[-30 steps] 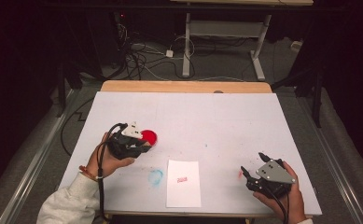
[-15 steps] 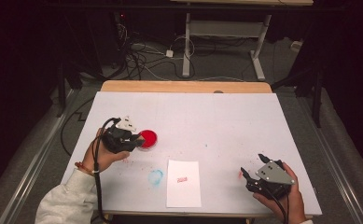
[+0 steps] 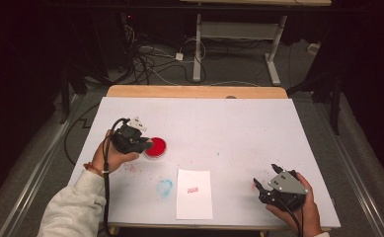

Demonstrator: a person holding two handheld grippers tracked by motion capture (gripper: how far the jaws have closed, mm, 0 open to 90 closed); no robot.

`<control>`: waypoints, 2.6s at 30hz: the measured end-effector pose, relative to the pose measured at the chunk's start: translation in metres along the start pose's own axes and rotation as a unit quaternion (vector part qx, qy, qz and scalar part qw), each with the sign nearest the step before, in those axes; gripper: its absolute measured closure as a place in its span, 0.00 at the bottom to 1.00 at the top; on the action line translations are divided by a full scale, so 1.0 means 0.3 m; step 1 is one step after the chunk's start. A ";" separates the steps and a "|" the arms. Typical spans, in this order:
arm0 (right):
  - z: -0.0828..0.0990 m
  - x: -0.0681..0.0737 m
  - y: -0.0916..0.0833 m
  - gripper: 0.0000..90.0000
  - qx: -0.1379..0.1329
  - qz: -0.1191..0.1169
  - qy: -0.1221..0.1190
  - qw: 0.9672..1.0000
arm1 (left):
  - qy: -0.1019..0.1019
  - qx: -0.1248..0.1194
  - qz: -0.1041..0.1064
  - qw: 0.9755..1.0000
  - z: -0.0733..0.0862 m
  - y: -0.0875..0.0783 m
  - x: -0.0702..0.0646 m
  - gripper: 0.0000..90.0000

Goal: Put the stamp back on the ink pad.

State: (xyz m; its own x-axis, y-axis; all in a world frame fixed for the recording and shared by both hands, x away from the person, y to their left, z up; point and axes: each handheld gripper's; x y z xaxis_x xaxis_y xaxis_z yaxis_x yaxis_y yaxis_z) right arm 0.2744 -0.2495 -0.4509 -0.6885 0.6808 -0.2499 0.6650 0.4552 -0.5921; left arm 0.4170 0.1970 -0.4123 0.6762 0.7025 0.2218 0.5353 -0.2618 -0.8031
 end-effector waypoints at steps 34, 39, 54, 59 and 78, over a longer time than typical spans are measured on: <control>0.008 0.005 0.012 0.33 0.014 -0.011 -0.005 1.000 | 0.004 0.072 0.008 0.997 -0.047 0.180 0.002 0.81; 0.008 0.005 0.011 0.33 0.014 -0.010 -0.005 1.000 | -0.003 0.065 0.007 0.998 -0.040 0.180 0.002 0.78; 0.007 0.008 0.012 0.34 0.017 -0.010 -0.008 1.000 | -0.024 -0.012 -0.010 1.000 -0.021 0.102 0.006 0.63; 0.005 0.008 0.010 0.34 0.014 -0.009 -0.008 1.000 | -0.024 -0.046 -0.024 0.998 -0.020 0.065 -0.005 0.58; -0.001 0.009 0.000 0.34 0.007 -0.008 -0.014 1.000 | -0.025 -0.157 -0.069 0.985 -0.023 0.014 -0.071 0.29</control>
State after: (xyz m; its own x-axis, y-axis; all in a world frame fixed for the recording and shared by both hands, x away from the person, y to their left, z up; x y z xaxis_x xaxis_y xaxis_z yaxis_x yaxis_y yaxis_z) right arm 0.2727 -0.2475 -0.4514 -0.7073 0.6567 -0.2618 0.6495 0.4574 -0.6074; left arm 0.4083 0.1764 -0.4165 0.5641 0.7756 0.2833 0.7562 -0.3475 -0.5544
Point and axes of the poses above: each handheld gripper's, and its own axes: y roughly forward along the jaws, z roughly out of its underside, x roughly to its left, and after that the axes turned 15 degrees about -z, right-handed
